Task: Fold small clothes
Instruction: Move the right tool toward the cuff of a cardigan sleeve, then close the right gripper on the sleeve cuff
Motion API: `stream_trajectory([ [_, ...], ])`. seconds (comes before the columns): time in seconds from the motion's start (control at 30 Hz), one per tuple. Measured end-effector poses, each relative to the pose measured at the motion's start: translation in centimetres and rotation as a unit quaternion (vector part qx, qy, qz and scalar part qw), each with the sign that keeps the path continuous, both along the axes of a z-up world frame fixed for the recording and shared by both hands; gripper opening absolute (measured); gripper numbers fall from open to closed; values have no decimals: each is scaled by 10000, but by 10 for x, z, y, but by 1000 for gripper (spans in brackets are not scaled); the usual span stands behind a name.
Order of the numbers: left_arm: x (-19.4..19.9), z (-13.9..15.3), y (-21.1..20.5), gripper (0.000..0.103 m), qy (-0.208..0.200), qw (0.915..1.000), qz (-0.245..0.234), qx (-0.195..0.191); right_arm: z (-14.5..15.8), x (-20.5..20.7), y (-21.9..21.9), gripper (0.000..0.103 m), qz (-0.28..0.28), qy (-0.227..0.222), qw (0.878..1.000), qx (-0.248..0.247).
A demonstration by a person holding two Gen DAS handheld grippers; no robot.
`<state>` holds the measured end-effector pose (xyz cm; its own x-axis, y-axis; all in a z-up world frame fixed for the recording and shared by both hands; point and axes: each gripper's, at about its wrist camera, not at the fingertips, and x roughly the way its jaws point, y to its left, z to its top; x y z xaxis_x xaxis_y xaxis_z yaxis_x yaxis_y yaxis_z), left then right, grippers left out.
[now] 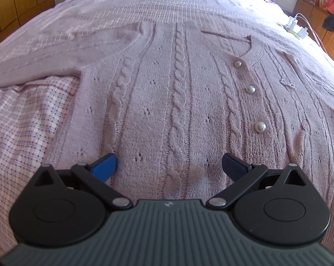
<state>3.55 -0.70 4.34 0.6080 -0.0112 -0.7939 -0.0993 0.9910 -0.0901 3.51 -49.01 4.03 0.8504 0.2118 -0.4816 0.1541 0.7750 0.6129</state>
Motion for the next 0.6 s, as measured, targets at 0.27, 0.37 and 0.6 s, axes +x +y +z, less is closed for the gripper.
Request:
stream_trajectory([
  [0.27, 1, -5, 1, 103, 134, 9998, 145, 81, -34, 25, -88, 103, -881, -40, 9934, 737],
  [0.37, 2, -6, -3, 103, 153, 9996, 155, 169, -42, 34, -107, 103, -1014, -180, 9911, 849],
  [0.6, 3, -1, -6, 103, 165, 9996, 145, 184, -42, 45, -146, 100, -1439, -713, 9828, 908],
])
